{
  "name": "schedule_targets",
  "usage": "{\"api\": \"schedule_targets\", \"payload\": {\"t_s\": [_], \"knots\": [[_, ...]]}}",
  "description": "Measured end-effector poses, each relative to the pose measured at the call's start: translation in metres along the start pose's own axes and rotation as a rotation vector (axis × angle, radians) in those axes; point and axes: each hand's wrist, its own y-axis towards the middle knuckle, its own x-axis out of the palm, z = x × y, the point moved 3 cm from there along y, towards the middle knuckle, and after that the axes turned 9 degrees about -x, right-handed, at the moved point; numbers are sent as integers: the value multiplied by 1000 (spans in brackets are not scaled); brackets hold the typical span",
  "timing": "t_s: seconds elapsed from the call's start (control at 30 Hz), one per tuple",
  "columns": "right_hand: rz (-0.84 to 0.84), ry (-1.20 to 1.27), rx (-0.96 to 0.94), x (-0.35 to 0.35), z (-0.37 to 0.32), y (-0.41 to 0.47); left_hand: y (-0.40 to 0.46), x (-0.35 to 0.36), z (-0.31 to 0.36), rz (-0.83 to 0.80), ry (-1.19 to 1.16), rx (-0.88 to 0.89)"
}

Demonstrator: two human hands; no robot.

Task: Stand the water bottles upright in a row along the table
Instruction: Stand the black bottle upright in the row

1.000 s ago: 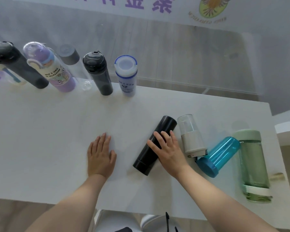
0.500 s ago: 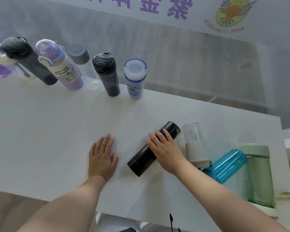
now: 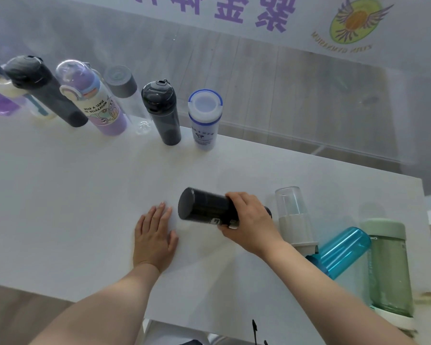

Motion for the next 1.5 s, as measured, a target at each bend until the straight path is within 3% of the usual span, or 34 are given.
{"api": "schedule_targets", "payload": {"t_s": [0.23, 0.4, 0.63, 0.8, 0.9, 1.5], "knots": [[248, 488, 164, -9, 10, -15, 0, -2, 1, 17, -8, -2], [360, 522, 304, -4, 23, -38, 0, -1, 1, 14, -3, -13], [376, 517, 363, 3, 28, -66, 0, -1, 1, 9, 5, -13], [250, 408, 461, 22, 45, -64, 0, -2, 2, 12, -12, -13], [257, 438, 522, 34, 41, -67, 0, -2, 2, 13, -11, -13], [327, 435, 494, 7, 65, 20, 1, -3, 2, -9, -10, -11]]}}
